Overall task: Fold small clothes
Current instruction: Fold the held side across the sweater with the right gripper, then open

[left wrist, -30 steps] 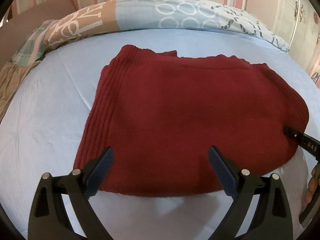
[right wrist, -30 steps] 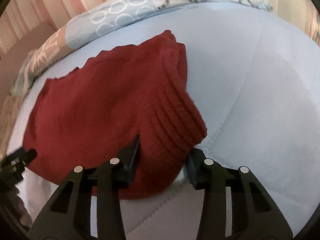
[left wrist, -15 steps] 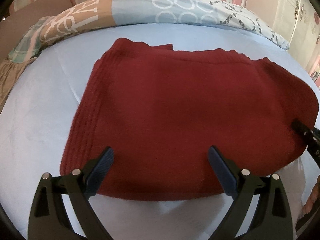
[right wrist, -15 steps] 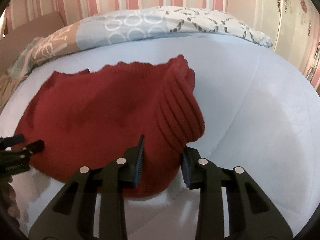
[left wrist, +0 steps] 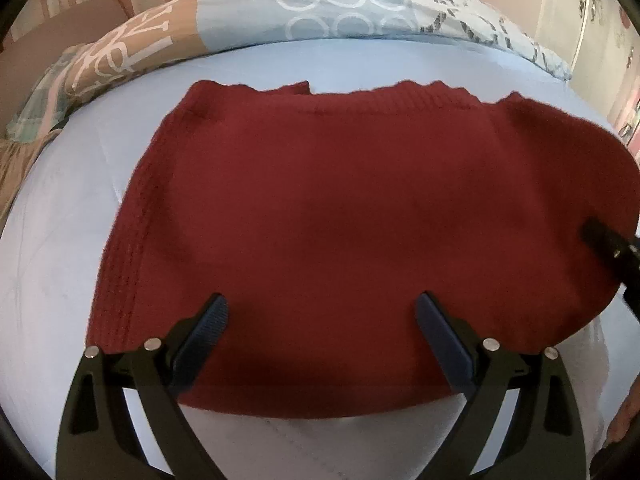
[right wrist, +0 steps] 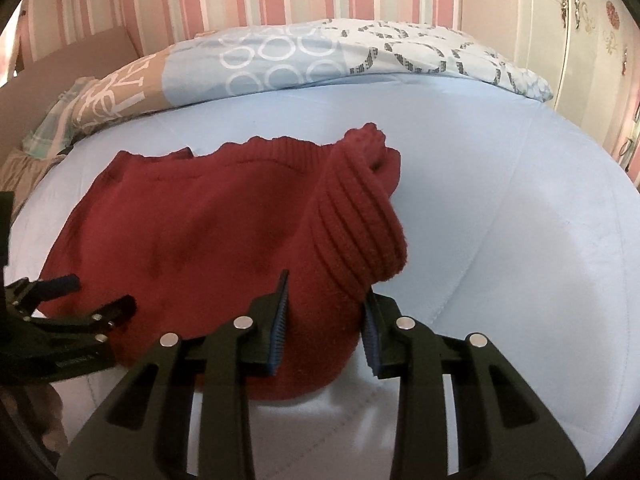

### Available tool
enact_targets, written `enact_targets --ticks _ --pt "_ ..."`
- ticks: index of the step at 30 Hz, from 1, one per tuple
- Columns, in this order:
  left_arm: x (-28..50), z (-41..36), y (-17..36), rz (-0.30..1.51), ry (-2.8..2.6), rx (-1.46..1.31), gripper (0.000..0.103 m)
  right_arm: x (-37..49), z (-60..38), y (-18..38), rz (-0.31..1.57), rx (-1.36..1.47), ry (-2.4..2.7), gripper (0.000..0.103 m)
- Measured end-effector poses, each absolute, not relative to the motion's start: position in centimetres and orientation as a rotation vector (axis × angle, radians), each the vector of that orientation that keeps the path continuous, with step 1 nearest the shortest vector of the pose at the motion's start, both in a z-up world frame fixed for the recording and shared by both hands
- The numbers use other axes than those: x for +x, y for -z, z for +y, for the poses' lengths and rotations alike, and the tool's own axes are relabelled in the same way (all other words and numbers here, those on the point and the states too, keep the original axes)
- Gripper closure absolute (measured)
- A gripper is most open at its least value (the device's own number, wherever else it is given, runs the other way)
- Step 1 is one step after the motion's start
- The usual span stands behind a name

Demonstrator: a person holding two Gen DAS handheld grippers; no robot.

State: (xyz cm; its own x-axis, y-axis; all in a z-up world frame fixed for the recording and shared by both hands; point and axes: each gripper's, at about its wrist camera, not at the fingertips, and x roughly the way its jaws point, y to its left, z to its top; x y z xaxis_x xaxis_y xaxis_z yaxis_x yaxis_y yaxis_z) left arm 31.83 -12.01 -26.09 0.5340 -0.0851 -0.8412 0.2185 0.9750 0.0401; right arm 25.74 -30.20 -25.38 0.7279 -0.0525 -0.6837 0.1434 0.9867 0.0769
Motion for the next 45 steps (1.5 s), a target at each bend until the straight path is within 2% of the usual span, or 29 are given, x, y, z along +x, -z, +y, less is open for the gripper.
enact_targets --ticks 19,25,27,35,45 --pt "31.2 -12.3 27.3 0.957 0.213 0.194 0.004 28.1 -26.7 22.4 0.704 0.190 -0.037 0.073" --pt "31.1 -6.7 24.3 0.916 0.195 0.160 0.004 28.4 -24.3 21.6 0.671 0.168 -0.046 0.077" --pt "31.8 -3.4 23.2 0.912 0.182 0.142 0.004 28.5 -23.2 21.3 0.653 0.159 -0.056 0.081" --pt "33.4 7.0 23.0 0.905 0.009 0.064 0.004 29.3 -19.0 20.7 0.621 0.138 -0.110 0.088" --pt "32.3 11.0 22.6 0.888 -0.048 0.022 0.004 29.1 -11.4 20.2 0.595 0.049 -0.261 0.090"
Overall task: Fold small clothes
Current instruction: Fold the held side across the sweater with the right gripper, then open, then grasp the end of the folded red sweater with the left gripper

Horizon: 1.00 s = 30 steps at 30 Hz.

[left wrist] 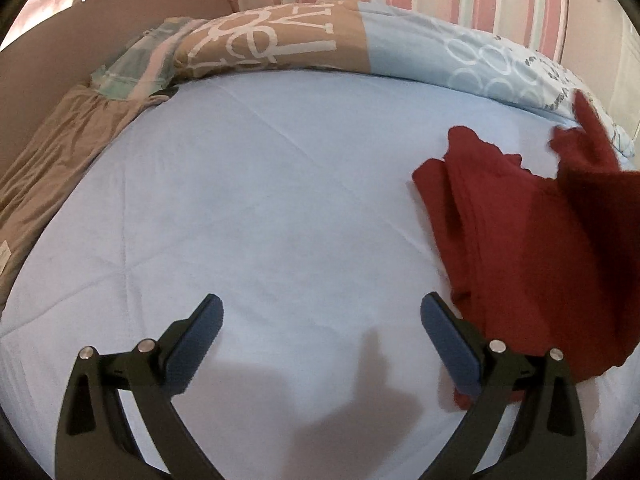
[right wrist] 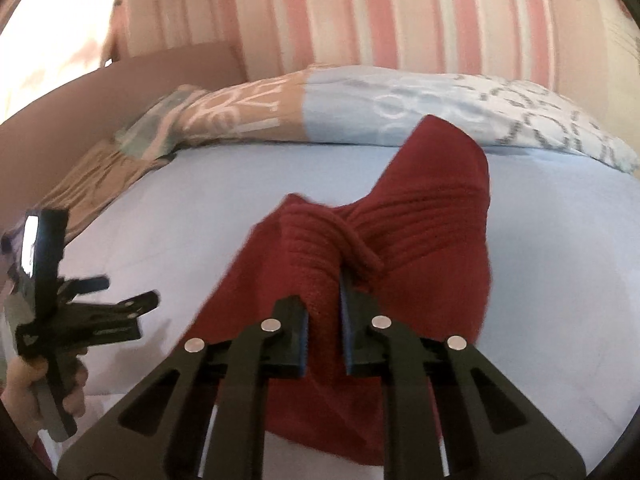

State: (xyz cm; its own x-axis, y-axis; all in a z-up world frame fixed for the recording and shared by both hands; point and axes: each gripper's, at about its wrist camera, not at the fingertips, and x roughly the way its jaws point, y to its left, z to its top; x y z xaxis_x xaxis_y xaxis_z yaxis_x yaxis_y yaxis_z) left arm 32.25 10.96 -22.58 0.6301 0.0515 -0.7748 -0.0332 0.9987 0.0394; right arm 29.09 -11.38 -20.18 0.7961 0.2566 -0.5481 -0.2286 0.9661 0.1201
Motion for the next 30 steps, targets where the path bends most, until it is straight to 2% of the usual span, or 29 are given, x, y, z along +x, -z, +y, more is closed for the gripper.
enact_targets --ticks 7,13,19,22,24,26,27,30 --pt "31.6 12.9 21.9 0.871 -0.083 0.006 0.004 28.9 -5.7 21.7 0.635 -0.017 -0.375 0.090" --pt "31.4 14.1 21.9 0.872 -0.112 -0.018 0.004 28.4 -3.7 26.3 0.778 -0.141 -0.407 0.090" --pt "31.6 14.0 21.9 0.879 -0.106 -0.035 0.004 28.8 -3.4 26.2 0.795 -0.176 -0.424 0.090" --pt "31.8 13.5 21.7 0.879 -0.093 -0.021 0.004 28.5 -4.4 25.0 0.781 -0.145 -0.438 0.082" --pt "31.9 13.2 21.7 0.880 -0.086 -0.010 0.004 27.7 -5.5 24.0 0.764 -0.116 -0.471 0.053" --pt "31.9 12.7 21.5 0.877 -0.071 -0.007 0.004 26.4 -6.7 22.7 0.731 -0.106 -0.470 0.042" --pt "31.9 12.5 21.4 0.876 -0.065 -0.004 0.004 26.1 -7.3 22.2 0.717 -0.101 -0.467 0.040" --pt "32.1 11.7 21.2 0.875 -0.042 0.005 0.004 25.4 -9.7 20.8 0.682 -0.092 -0.422 0.040"
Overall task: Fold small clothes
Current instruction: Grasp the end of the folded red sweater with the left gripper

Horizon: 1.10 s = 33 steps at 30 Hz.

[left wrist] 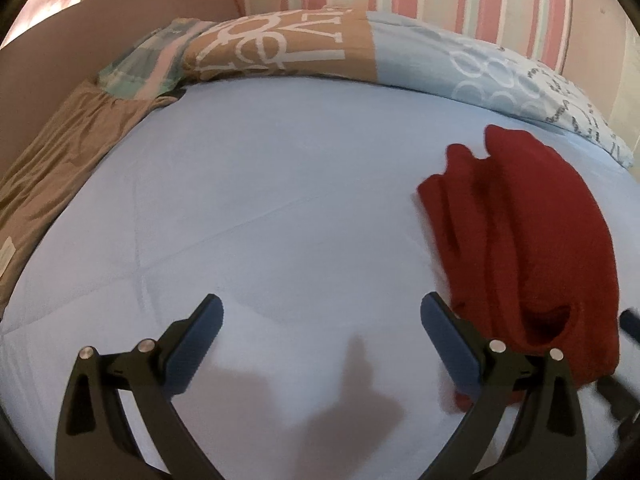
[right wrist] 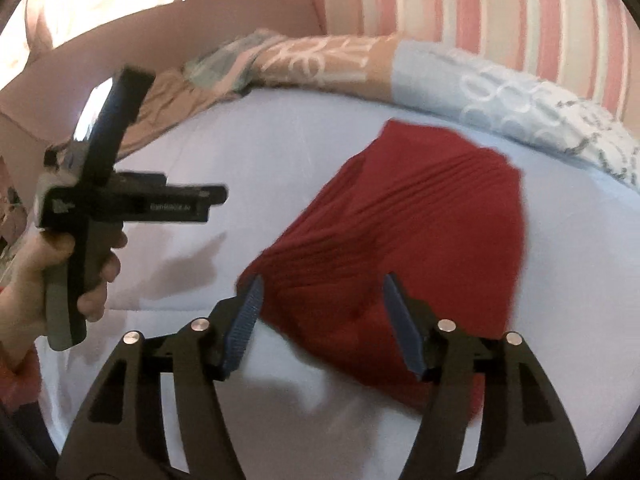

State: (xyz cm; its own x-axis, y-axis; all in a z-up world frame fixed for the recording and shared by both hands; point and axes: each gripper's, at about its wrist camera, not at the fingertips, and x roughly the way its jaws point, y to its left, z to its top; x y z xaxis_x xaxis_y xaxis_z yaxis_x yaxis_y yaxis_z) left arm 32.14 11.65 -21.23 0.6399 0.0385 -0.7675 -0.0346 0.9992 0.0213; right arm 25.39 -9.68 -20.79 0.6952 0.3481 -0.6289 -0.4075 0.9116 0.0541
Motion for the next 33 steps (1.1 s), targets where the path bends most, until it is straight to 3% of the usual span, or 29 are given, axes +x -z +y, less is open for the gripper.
enact_targets --ticks 10,25,31,33 --pt "31.4 5.4 21.1 0.872 0.120 0.078 0.004 27.3 -17.0 22.1 0.731 0.007 -0.224 0.040" --pt "31.1 -0.8 19.6 0.825 0.265 0.176 0.008 27.5 -20.2 23.1 0.767 0.104 -0.107 0.040" --pt "31.3 -3.3 21.9 0.901 0.324 0.238 0.027 27.1 -20.5 23.1 0.774 0.133 -0.097 0.040" --pt "31.9 -3.4 23.3 0.960 0.327 0.231 0.052 27.0 -20.6 23.1 0.774 0.129 -0.094 0.040"
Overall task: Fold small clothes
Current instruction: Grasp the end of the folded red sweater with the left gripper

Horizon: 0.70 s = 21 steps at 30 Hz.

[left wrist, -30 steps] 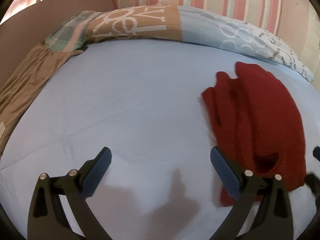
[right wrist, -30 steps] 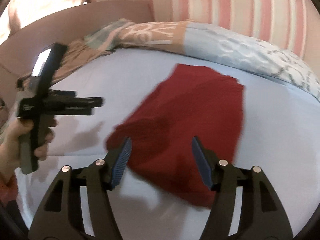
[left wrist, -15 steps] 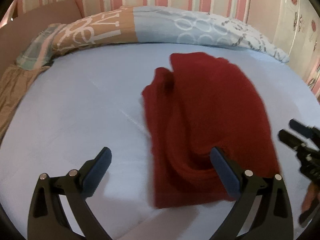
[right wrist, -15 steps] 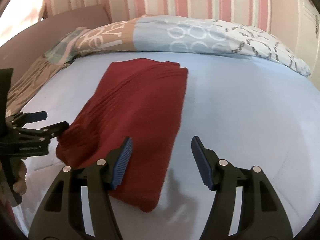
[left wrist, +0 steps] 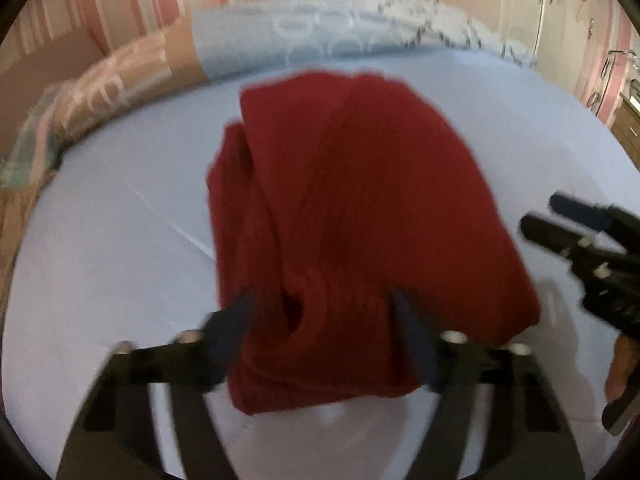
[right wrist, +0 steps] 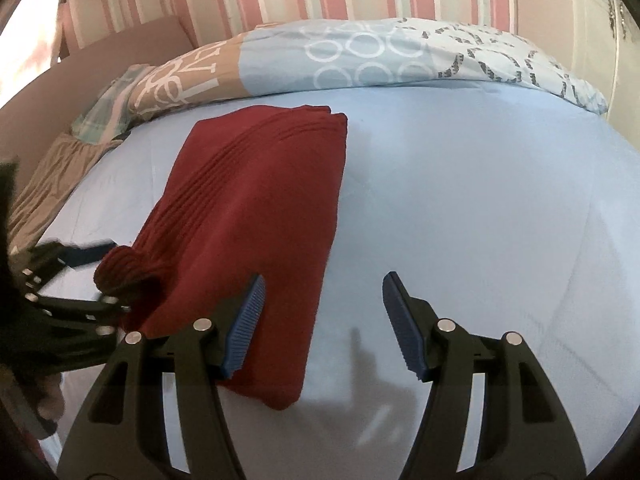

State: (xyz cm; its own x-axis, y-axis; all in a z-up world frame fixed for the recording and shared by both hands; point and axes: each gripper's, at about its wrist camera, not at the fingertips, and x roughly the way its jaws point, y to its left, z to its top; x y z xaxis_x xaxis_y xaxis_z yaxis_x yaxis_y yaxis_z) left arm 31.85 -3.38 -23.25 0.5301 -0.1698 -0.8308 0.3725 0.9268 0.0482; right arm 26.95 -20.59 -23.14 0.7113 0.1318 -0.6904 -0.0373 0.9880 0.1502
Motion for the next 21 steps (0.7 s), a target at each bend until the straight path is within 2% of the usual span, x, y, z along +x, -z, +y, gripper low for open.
enact_targets --ticks 6,8,17,21 --pt "31.8 -1.8 24.0 0.980 0.309 0.168 0.082 26.8 -21.3 23.3 0.771 0.156 -0.092 0.040" --pt "31.0 -1.2 23.7 0.958 0.289 0.145 0.086 26.6 -21.2 23.2 0.769 0.160 -0.102 0.040" --pt "29.2 0.6 25.3 0.996 0.258 0.080 0.086 26.7 -19.0 25.2 0.830 0.109 -0.127 0.040" --pt "29.5 0.3 24.9 0.983 0.263 0.111 0.081 26.9 -18.9 25.1 0.830 0.095 -0.126 0.040"
